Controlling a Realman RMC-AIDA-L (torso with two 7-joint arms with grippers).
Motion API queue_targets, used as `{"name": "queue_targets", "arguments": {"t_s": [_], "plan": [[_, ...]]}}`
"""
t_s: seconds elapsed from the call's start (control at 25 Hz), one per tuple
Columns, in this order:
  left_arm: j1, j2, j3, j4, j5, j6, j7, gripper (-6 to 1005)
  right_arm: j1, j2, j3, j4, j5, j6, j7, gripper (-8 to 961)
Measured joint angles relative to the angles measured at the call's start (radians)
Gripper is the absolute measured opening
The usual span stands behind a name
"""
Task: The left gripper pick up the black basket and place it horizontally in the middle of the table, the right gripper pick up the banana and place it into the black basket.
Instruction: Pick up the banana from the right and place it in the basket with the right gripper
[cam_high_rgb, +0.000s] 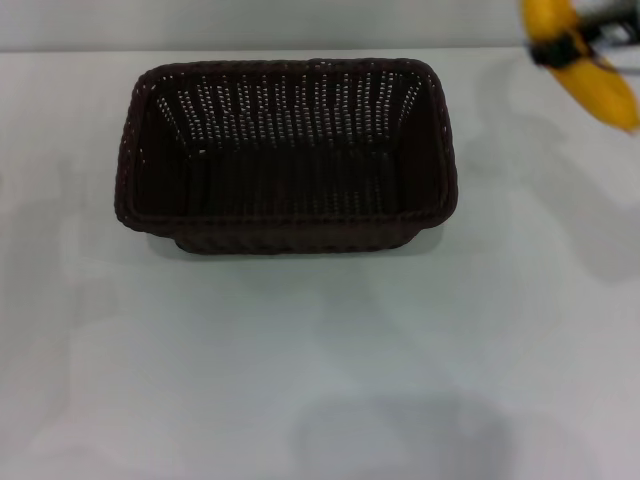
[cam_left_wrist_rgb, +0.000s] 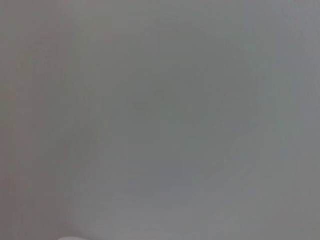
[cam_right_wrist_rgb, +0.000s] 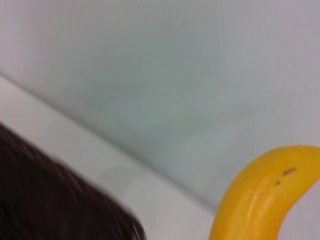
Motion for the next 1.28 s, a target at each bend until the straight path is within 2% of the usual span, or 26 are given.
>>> {"name": "queue_targets", "arguments": {"t_s": [0.2, 0.28, 0.4, 0.68, 0.84, 1.08, 1.16, 1.28], "plan": [[0.002, -0.003, 0.003, -0.003, 0.003, 0.000, 0.000, 783, 0.028, 0.000, -0.019, 0.028, 0.180, -0.235, -0.173, 473], [0.004, -0.003, 0.003, -0.004, 0.003, 0.000, 0.000, 783, 0.029, 0.001, -0.059, 0.068, 0.275, -0.366, -0.312, 474], [0.006, -0.003, 0.002, -0.004, 0.002, 0.000, 0.000, 783, 0.041, 0.003, -0.115, 0.148, 0.395, -0.474, -0.481, 474], [0.003, -0.005, 0.000, -0.006, 0.001, 0.000, -0.001, 783, 0.165, 0.005, -0.175, 0.408, 0.572, -0.455, -0.651, 488], [-0.003, -0.005, -0.001, -0.006, 0.000, 0.000, -0.001, 783, 0.190, 0.006, -0.222, 0.472, 0.611, -0.450, -0.684, 545], [-0.002, -0.005, -0.002, -0.006, -0.001, 0.000, -0.002, 783, 0.173, 0.005, -0.233, 0.450, 0.619, -0.444, -0.691, 634], [-0.002, -0.005, -0.002, -0.006, -0.002, 0.000, -0.002, 783, 0.142, 0.003, -0.211, 0.412, 0.620, -0.457, -0.692, 664], [-0.002, -0.005, -0.002, -0.006, -0.002, 0.000, 0.000, 783, 0.035, 0.002, -0.139, 0.319, 0.639, -0.537, -0.702, 708]]}}
